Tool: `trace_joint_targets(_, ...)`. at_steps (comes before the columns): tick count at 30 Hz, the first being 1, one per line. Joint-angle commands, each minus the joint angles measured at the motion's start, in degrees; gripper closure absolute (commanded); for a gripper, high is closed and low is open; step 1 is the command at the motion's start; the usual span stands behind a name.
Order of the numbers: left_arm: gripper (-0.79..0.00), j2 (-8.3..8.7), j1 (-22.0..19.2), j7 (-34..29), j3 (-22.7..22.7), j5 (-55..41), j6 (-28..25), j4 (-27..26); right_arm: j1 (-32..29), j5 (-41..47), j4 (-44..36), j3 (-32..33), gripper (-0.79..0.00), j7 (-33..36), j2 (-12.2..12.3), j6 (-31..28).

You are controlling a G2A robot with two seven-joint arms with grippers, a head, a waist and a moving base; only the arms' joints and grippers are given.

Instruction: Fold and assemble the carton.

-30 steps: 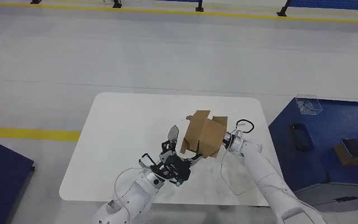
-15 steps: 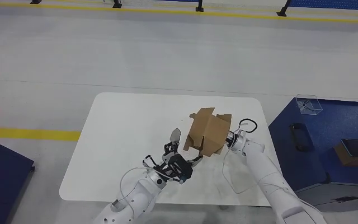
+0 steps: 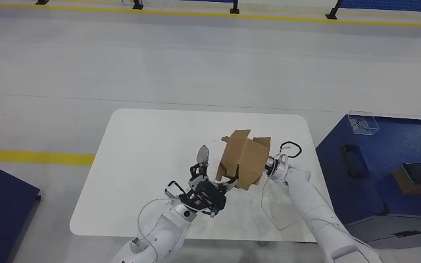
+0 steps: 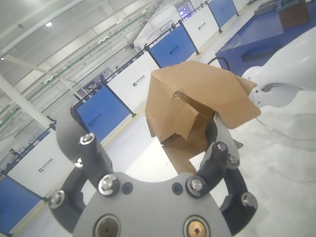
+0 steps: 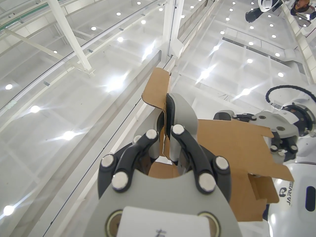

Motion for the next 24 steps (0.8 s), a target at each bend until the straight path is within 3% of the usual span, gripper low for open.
trace_joint_targets(1, -0.785, -0.03, 0.3, -0.3, -0.2, 0.1, -0.2, -0.1, -0.2, -0.1, -0.2, 0.1, 0.0, 0.1, 0.0, -0.2)
trace_joint_targets(16, -0.785, -1.34, -1.6, -2.8, 1.0, 1.4, 0.8, 2.2, -2.2, 1.9, -2.7, 0.8, 0.0, -2.2, -0.7, 1.6)
trace_joint_targets(24, -0.686, -1.7, -1.4, -3.1, 0.4, 1.6, 1.1, 2.1, -3.3, 2.1, -4.6, 1.0, 0.0, -4.3, -0.9, 2.4)
